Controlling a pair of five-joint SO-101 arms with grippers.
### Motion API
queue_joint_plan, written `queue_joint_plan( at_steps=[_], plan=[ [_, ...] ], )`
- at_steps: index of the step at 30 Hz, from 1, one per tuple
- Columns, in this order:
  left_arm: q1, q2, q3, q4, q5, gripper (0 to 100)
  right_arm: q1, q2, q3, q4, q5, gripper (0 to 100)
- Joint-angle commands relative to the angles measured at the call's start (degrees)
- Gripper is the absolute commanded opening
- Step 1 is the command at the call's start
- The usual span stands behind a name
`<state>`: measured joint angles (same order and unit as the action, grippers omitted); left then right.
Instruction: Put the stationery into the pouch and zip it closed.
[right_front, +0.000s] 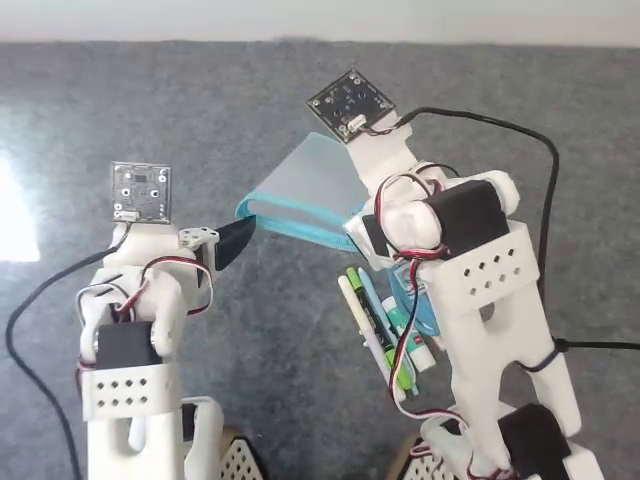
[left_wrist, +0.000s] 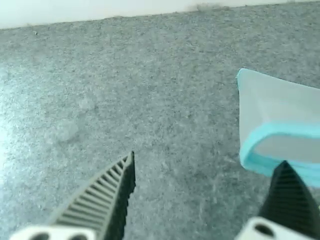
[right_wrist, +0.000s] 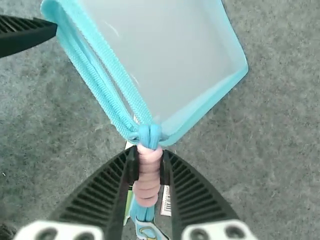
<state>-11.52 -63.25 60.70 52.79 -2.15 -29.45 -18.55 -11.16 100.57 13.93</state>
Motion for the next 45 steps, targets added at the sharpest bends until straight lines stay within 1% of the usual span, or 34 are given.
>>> queue_joint_plan(
  at_steps=[1, 4, 10, 16, 22, 26, 28, 33, 35, 38, 41, 45],
  plan=[
    [0.5, -1.6, -2.5, -0.2, 0.9, 40, 0.2, -3.3, -0.4, 1.5, 0.7, 0.8],
    [0.6, -1.5, -2.3, -1.5, 0.9, 40, 0.1, -3.3, -0.4, 1.6, 0.7, 0.8],
    [2.5, -1.4, 0.2, -4.6, 0.9, 38, -3.1, -3.4, -0.3, 2.0, 1.7, 0.8],
    [2.7, -1.4, 0.7, -5.6, 0.9, 38, -3.1, -3.7, -0.3, 2.1, 1.9, 0.8],
    [2.8, -1.4, 3.2, -9.0, 0.8, 38, -3.2, -10.4, 0.4, 2.5, 3.4, 0.8],
    [3.3, -1.4, 3.5, -9.2, 0.8, 38, -3.6, -13.1, 4.1, 2.5, 3.6, 0.7],
    [4.4, -1.4, 3.8, -9.2, 0.8, 38, -4.9, -13.7, 5.8, 2.5, 3.6, 0.7],
    [5.6, -1.4, 5.0, -9.3, 0.8, 38, -5.6, -15.5, 6.0, 2.4, 3.6, 0.7],
    [5.6, -1.4, 6.0, -10.9, 0.8, 37, -5.6, -17.2, 6.0, 2.5, 3.6, 0.7],
    [5.6, -1.4, 9.2, -14.4, 0.4, 33, -5.5, -19.6, 6.3, 2.6, 4.6, 0.7],
    [5.6, -1.4, 9.8, -14.6, 0.4, 27, -5.3, -20.4, 6.7, 2.6, 5.0, 0.7],
    [5.2, -1.6, 9.8, -14.6, 0.8, 11, -5.1, -19.3, 9.9, 2.4, 5.1, 0.9]
  ],
)
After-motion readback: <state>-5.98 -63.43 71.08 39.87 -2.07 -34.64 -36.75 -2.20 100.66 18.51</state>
